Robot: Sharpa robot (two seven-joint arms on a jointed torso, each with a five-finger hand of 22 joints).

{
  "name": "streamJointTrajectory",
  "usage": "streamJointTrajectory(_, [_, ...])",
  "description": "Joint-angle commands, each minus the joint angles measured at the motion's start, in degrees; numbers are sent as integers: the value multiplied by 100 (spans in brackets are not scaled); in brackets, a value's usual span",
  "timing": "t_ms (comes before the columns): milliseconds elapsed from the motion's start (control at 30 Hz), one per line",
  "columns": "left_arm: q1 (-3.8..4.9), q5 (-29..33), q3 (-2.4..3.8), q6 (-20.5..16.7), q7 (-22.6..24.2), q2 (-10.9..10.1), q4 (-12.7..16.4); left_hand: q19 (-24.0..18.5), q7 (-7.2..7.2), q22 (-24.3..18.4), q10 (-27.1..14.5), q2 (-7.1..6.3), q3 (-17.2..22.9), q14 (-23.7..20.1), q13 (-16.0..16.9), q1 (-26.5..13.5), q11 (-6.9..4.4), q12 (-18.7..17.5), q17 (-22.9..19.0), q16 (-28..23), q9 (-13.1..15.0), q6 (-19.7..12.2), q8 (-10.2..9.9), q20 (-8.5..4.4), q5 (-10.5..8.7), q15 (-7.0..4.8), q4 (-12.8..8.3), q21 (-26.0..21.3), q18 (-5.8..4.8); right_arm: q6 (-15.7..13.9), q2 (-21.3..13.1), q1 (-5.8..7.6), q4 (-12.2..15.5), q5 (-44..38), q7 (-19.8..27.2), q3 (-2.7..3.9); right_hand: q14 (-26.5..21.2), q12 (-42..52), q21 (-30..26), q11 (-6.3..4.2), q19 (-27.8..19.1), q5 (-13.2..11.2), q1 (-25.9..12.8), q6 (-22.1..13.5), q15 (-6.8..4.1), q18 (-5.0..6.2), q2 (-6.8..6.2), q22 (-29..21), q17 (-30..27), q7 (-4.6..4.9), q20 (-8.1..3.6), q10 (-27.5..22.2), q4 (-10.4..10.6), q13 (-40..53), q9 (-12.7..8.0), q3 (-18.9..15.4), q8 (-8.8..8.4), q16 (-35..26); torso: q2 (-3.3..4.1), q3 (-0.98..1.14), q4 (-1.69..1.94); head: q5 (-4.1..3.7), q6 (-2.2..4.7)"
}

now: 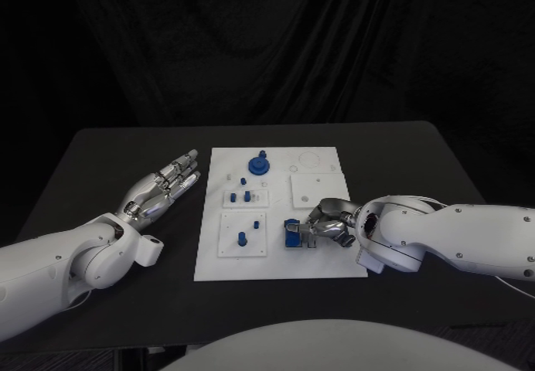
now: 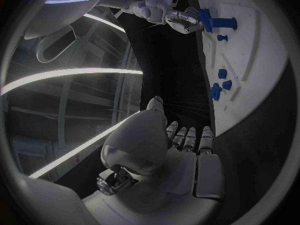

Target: Assemble the parts on the task board

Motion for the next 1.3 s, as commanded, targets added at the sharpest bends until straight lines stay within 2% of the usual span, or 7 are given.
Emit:
streamJointTrajectory(33, [-10,9,5,71,270,8,9,-4,36,-9,19,1,21,-2,-8,60,30,-38,-6,-21,8,10,14,54,23,46,-1,-20,-17,-15,-17,-17,11,-12,67,0,337,15,-34,42,242,15,-50,-22,37,-43,9,1150,-5,34,46,587,3,1507,-7,-22,-38,-34,0,0,-1,11,0])
streamJointTrajectory(233, [-12,9,5,73,268,-1,12,-4,40,-9,19,1,22,-2,-8,63,32,-38,-6,-21,8,13,14,65,24,58,-2,-20,-18,-283,-78,-17,108,-507,505,-1,343,15,-15,31,249,81,411,-18,28,-47,-83,1158,21,18,39,587,-193,1507,47,-150,77,-15,2,0,-2,34,0])
streamJointTrajectory(500, [-17,9,5,83,266,-2,5,-4,39,-9,19,0,23,-2,-8,67,37,-38,-6,-21,7,9,13,81,27,80,-2,-20,-20,-348,-108,-25,223,-1115,717,-2,349,15,25,-55,263,-68,999,-267,-44,-57,-100,1171,62,-82,-24,587,-336,1507,716,-553,978,18,3,2,-2,28,0])
streamJointTrajectory(867, [-22,9,5,94,257,-8,1,-4,38,-9,19,0,23,-2,-8,69,40,-38,-6,-21,7,3,12,94,28,97,0,-20,-23,-378,-161,-38,278,-1292,719,-2,352,15,29,-112,266,-162,1072,-456,-87,-57,15,1173,70,-149,-62,587,-167,1507,1161,-844,1573,27,-5,0,-4,63,0])
streamJointTrajectory(1000, [-24,9,5,99,249,-10,-1,-4,38,-9,19,0,23,-2,-8,69,40,-38,-6,-21,7,3,12,94,28,97,0,-20,-23,-347,-174,-42,282,-1406,674,-2,349,15,20,-165,263,-123,1176,-545,-129,-55,52,1170,56,-207,-99,587,-136,1507,1515,-976,1998,22,-7,-3,0,70,0])
streamJointTrajectory(1133, [-25,9,5,106,241,-10,-5,-4,38,-9,19,0,23,-2,-8,69,40,-38,-6,-21,7,3,12,94,28,97,0,-20,-23,-269,-180,-44,274,-1464,638,-2,353,15,37,-247,269,117,1431,-655,-198,-60,89,1177,82,-308,-162,587,-237,1507,2072,-1065,2634,35,-3,-1,-3,76,0])
streamJointTrajectory(1300, [-27,9,5,115,236,-4,-10,-4,39,-9,19,0,22,-2,-8,68,42,-38,-6,-21,6,1,12,105,25,111,2,-20,-27,-165,-174,-46,246,-1489,603,-2,357,15,59,-309,277,394,1693,-565,-249,-65,114,1185,104,-379,-209,587,-394,1507,2506,-1074,3129,46,-4,-2,3,70,0])
